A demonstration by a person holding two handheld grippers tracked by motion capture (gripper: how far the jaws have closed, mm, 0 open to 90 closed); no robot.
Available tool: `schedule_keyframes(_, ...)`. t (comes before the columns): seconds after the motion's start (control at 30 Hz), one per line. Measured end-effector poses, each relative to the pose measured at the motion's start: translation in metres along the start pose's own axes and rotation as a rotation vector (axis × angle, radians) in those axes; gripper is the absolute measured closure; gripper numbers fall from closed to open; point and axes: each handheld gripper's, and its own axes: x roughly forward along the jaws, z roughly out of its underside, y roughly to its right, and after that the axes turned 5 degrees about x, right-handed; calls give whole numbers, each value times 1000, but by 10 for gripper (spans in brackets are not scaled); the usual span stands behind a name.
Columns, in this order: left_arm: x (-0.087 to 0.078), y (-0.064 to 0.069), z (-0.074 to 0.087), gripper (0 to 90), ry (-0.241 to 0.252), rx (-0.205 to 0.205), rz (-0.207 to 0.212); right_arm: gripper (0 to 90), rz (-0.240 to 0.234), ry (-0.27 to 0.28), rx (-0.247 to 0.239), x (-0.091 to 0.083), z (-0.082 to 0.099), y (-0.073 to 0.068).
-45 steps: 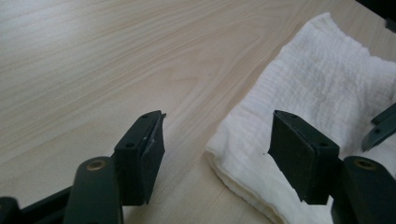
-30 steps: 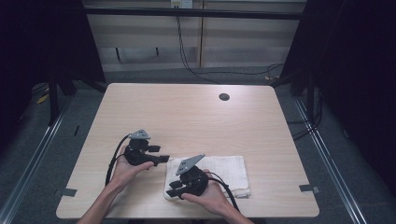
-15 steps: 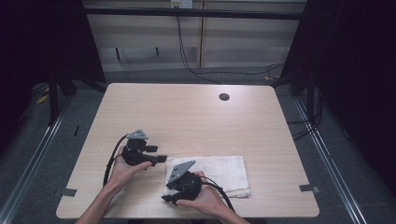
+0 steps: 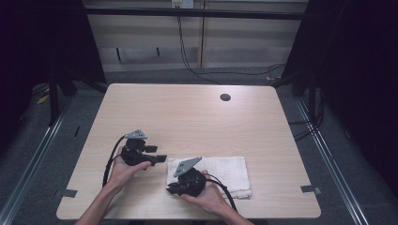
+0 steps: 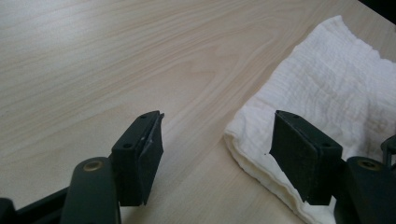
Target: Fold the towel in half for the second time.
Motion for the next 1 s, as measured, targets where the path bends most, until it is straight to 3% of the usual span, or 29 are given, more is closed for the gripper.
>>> schedule_keyframes(0.1,3,-1,0,341,-6,4,7,837,-15,6,35,0,1,2)
schedule_keyframes(0.27,15,2,-3,428,-33,24,44,837,-5,10,27,0,1,1)
schedule_keyframes(0.57,32,4,-6,570,-89,31,53,838,11,8,10,0,1,-1)
schedule_keyframes(0.77,34,3,-5,577,-117,34,66,836,12,8,10,0,1,-2)
schedule_keyframes(0.9,38,7,-3,593,-125,59,76,834,13,7,14,0,1,-2)
schedule_keyframes(1.0,39,9,-3,694,-139,80,86,825,27,7,4,0,1,-4)
